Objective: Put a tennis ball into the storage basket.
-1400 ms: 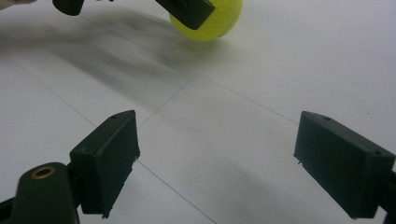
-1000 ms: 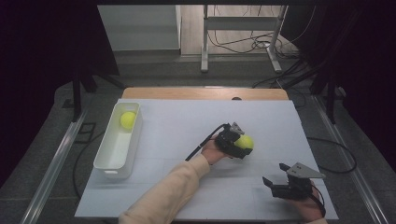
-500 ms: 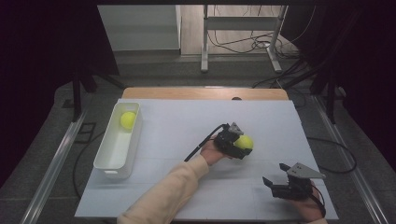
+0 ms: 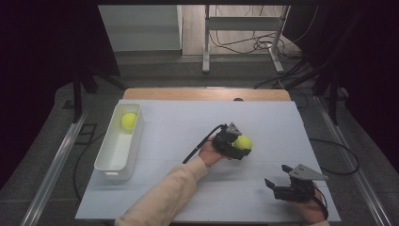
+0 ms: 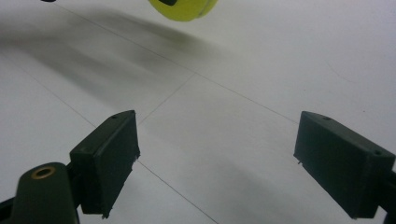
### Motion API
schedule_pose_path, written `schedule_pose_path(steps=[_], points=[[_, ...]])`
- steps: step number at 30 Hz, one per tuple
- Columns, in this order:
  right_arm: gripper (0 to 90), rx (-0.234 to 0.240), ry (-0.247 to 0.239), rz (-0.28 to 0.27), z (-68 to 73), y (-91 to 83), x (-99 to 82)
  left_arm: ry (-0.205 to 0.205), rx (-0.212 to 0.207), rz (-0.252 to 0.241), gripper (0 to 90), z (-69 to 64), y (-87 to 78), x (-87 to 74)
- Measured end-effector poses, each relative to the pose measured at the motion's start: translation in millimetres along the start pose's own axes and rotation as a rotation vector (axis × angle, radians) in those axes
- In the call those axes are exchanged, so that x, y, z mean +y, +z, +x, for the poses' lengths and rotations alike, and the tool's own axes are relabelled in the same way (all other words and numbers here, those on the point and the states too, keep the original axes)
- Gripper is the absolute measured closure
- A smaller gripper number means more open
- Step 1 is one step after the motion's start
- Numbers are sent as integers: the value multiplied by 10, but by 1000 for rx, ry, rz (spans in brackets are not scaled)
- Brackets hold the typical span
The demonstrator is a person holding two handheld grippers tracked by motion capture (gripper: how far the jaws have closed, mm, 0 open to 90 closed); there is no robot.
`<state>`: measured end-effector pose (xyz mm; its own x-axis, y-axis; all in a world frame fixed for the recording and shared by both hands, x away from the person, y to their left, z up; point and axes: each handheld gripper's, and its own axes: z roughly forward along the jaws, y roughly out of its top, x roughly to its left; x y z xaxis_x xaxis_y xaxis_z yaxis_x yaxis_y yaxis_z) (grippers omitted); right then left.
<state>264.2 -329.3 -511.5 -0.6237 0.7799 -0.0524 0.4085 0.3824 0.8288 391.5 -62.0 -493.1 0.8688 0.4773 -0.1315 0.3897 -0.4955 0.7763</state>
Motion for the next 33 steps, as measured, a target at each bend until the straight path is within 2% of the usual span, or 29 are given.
schedule_pose_path(steps=[14,21,25,33], points=[[144,-3,-2,2,-1,-3,-1,-8,20,-12,256,20,-85,-15],[144,-5,-1,2,1,-2,-1,-18,26,-34,256,47,-194,-9],[144,-5,0,3,1,-3,-2,-31,29,-63,256,70,-315,14],[144,-7,0,3,4,-3,-2,-37,37,-68,256,95,-422,9]])
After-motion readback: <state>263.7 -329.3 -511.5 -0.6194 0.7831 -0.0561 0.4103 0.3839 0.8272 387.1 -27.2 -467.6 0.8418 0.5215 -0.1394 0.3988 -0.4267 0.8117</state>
